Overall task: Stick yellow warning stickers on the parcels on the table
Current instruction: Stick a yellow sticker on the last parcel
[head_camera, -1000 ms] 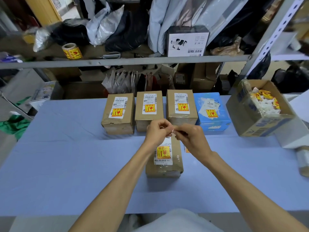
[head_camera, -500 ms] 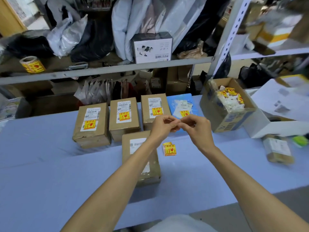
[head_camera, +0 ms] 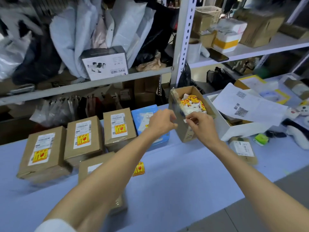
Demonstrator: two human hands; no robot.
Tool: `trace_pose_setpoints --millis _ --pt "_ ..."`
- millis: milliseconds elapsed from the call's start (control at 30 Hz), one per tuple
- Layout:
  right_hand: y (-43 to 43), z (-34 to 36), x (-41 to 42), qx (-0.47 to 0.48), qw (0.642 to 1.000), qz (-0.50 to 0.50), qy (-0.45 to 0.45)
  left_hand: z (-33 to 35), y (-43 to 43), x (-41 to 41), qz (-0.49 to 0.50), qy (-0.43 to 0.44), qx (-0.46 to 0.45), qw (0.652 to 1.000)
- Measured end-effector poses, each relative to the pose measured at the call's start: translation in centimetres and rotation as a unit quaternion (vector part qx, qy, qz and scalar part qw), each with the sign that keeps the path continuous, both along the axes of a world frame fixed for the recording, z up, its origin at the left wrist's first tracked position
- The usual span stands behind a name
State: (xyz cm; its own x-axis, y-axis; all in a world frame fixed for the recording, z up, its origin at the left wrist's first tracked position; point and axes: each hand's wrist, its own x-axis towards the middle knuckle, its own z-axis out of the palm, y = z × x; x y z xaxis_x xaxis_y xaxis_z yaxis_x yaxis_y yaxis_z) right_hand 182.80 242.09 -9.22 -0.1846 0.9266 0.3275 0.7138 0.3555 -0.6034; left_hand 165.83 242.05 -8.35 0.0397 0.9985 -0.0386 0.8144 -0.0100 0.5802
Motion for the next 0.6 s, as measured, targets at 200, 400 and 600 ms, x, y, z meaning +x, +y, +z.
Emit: trace_pose_setpoints --millis 200,400,600 --pt "4.8 -0.1 3.0 -0.004 0.999 -0.038 -0.021 0.2 5.2 3.6 -0.020 0.071 -0.015 0.997" --pt "9.8 -0.8 4.4 -0.061 0.995 -0.069 -0.050 0.0 8.0 5.5 -0.012 0.082 -0.016 0.996" --pt "10.6 -0.6 4.4 -0.081 0.992 -0.058 -0.075 0.4 8.9 4.8 0.001 0.085 -0.010 0.996"
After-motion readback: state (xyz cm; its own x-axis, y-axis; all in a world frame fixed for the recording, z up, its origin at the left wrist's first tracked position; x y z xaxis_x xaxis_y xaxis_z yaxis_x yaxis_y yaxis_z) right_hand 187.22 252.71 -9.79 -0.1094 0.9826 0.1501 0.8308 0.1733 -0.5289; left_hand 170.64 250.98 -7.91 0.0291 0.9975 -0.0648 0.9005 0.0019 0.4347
